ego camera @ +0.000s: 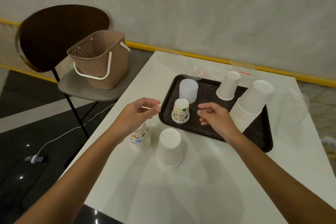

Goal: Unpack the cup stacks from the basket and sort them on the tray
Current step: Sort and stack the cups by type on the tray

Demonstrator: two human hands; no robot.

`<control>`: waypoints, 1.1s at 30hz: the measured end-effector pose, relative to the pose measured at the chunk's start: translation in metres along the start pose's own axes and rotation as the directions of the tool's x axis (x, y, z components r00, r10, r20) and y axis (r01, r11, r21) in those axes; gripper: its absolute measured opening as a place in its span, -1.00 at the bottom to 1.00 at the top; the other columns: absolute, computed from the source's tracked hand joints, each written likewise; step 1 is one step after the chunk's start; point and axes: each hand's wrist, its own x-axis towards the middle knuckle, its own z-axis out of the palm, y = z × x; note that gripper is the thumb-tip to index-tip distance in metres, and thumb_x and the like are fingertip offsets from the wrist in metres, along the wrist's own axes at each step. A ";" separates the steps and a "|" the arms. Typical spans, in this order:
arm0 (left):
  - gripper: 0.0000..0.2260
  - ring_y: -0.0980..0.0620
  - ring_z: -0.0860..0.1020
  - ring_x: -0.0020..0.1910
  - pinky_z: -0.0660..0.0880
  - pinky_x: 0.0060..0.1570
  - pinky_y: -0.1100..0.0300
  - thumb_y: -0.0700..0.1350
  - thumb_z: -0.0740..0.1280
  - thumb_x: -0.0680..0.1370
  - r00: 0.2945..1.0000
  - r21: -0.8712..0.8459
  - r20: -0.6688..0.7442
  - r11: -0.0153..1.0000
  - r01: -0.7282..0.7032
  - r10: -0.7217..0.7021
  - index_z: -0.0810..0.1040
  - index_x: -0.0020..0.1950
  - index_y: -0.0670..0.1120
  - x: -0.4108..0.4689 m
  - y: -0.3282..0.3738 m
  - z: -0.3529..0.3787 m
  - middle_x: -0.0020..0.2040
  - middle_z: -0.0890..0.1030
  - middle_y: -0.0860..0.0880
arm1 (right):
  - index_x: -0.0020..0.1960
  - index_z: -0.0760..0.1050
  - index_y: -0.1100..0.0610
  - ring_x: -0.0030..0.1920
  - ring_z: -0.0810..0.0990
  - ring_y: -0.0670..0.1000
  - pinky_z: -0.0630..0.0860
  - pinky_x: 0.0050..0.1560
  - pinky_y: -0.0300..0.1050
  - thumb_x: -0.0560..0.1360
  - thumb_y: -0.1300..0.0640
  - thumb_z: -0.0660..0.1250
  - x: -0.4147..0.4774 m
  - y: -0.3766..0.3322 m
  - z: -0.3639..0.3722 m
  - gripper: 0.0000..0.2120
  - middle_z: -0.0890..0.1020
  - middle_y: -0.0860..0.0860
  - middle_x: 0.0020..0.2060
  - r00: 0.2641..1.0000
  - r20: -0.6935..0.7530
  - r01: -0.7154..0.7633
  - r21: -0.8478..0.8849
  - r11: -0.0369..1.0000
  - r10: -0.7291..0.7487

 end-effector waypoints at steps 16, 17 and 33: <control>-0.39 0.07 0.38 0.19 0.33 0.12 0.24 -0.12 0.47 0.40 0.994 0.201 0.009 0.974 0.102 -0.106 0.29 0.38 -0.01 -0.005 -0.076 -0.040 0.30 0.35 0.07 | 0.15 0.51 0.13 -0.18 0.57 -0.10 0.50 -0.21 -0.47 0.44 0.18 0.40 0.019 -0.038 0.054 -0.71 0.57 -0.04 -0.15 0.934 0.355 0.009 -0.118 0.993 0.034; -0.39 0.07 0.38 0.20 0.32 0.13 0.24 -0.13 0.47 0.40 0.994 0.196 0.022 0.975 0.102 -0.109 0.29 0.38 -0.01 -0.003 -0.078 -0.041 0.30 0.35 0.08 | 0.17 0.50 0.14 -0.20 0.56 -0.13 0.47 -0.30 -0.52 0.44 0.18 0.39 0.020 -0.041 0.057 -0.70 0.58 -0.02 -0.13 0.929 0.369 0.015 -0.133 0.991 0.035; -0.37 0.08 0.42 0.18 0.37 0.17 0.25 -0.14 0.49 0.38 0.967 0.292 0.242 0.956 0.001 -0.075 0.30 0.38 0.07 0.026 -0.088 -0.058 0.27 0.37 0.14 | 0.17 0.49 0.03 0.07 0.58 0.00 0.46 0.00 -0.34 0.42 0.11 0.42 0.018 -0.076 0.078 -0.66 0.60 0.02 0.06 0.891 0.454 0.141 -0.290 0.947 0.006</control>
